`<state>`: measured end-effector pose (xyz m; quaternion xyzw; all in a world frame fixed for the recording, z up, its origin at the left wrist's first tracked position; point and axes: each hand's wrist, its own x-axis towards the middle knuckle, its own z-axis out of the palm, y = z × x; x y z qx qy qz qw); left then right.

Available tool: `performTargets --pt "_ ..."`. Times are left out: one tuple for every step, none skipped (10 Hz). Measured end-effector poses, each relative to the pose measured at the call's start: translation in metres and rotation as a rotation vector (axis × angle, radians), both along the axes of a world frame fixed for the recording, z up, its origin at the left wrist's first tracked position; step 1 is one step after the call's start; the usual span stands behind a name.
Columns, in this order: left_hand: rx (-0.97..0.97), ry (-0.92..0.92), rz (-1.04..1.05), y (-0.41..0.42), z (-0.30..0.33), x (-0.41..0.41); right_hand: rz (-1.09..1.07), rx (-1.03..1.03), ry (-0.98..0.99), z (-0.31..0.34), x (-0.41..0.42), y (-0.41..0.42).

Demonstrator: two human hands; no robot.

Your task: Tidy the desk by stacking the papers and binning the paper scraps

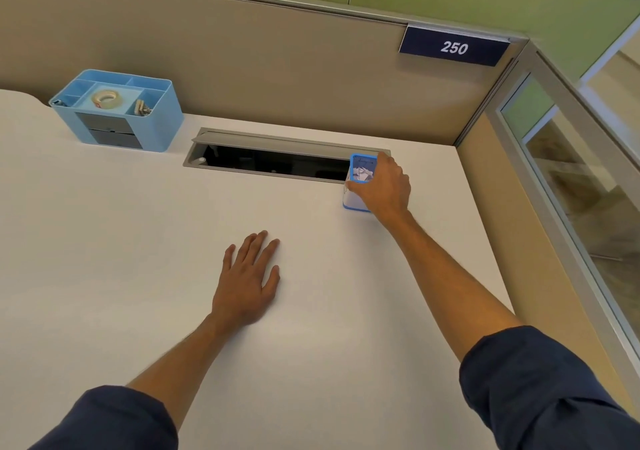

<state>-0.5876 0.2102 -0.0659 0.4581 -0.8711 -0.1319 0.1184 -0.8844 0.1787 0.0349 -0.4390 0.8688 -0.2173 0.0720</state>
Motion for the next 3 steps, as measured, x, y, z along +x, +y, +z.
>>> performTargets --pt "0.003 0.018 -0.005 0.000 0.000 0.002 -0.005 -0.017 0.048 0.004 0.006 0.008" --pt "-0.003 0.014 -0.011 -0.001 0.001 0.004 0.012 -0.132 0.158 -0.002 0.023 0.022" --pt "0.019 0.105 0.007 0.000 -0.001 0.002 0.111 -0.200 0.121 -0.017 0.060 0.042"
